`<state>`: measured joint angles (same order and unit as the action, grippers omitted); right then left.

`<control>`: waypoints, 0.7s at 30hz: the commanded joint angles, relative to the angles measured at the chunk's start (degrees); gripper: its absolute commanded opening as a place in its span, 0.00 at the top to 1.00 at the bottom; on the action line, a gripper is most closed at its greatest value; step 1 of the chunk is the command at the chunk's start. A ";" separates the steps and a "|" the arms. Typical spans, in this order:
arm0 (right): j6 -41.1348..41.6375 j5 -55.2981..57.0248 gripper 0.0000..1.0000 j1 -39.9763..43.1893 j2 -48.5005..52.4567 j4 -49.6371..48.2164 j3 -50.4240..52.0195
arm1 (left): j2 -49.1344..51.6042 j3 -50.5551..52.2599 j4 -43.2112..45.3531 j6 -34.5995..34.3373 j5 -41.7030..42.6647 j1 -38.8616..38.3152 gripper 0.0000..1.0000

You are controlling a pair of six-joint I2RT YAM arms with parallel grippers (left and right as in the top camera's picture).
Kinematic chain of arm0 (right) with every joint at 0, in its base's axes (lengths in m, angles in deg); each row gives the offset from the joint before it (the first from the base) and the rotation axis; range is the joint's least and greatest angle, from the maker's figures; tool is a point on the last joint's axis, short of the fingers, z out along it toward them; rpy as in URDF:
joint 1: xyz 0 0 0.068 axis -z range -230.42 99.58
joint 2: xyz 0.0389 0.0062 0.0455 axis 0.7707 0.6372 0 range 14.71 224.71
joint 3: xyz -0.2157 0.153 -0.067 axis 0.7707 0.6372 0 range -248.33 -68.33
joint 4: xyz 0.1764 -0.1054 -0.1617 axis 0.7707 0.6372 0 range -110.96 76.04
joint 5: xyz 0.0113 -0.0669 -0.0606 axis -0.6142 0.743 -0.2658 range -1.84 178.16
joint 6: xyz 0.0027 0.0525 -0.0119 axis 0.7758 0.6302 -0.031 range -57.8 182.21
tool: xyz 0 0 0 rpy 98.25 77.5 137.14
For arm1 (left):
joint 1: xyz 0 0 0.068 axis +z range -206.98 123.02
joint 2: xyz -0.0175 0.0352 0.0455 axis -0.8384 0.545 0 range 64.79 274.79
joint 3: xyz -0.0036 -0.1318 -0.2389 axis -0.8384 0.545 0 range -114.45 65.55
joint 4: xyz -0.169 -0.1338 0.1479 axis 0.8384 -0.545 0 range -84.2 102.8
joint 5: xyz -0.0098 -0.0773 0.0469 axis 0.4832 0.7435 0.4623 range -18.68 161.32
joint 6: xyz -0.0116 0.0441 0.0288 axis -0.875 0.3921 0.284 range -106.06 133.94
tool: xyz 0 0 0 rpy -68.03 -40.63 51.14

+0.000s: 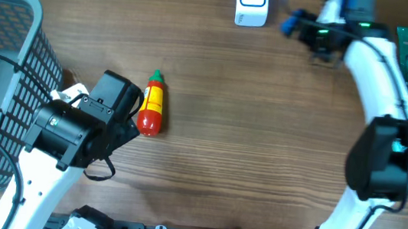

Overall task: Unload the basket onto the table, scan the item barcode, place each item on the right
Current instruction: 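Reach the right gripper to the red-capped sauce bottle and grasp it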

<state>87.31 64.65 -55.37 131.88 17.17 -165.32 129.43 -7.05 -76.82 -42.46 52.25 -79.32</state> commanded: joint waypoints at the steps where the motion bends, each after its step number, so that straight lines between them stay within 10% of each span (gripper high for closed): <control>1: 8.22 -10.88 0.00 -8.96 3.13 -0.15 -0.02 | -0.46 -0.17 0.00 0.50 -1.14 -0.15 0.00; 17: 27.39 21.33 0.00 -43.41 12.90 -9.44 -0.02 | -0.46 -0.17 0.00 0.50 -1.14 -0.15 0.00; 21: 27.41 21.07 0.19 -44.68 15.56 -8.94 -0.02 | -0.46 -0.17 0.00 0.50 -1.14 -0.15 0.00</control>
<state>114.06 81.06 -99.74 144.12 7.64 -165.32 129.43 -7.05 -76.82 -42.46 52.27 -79.32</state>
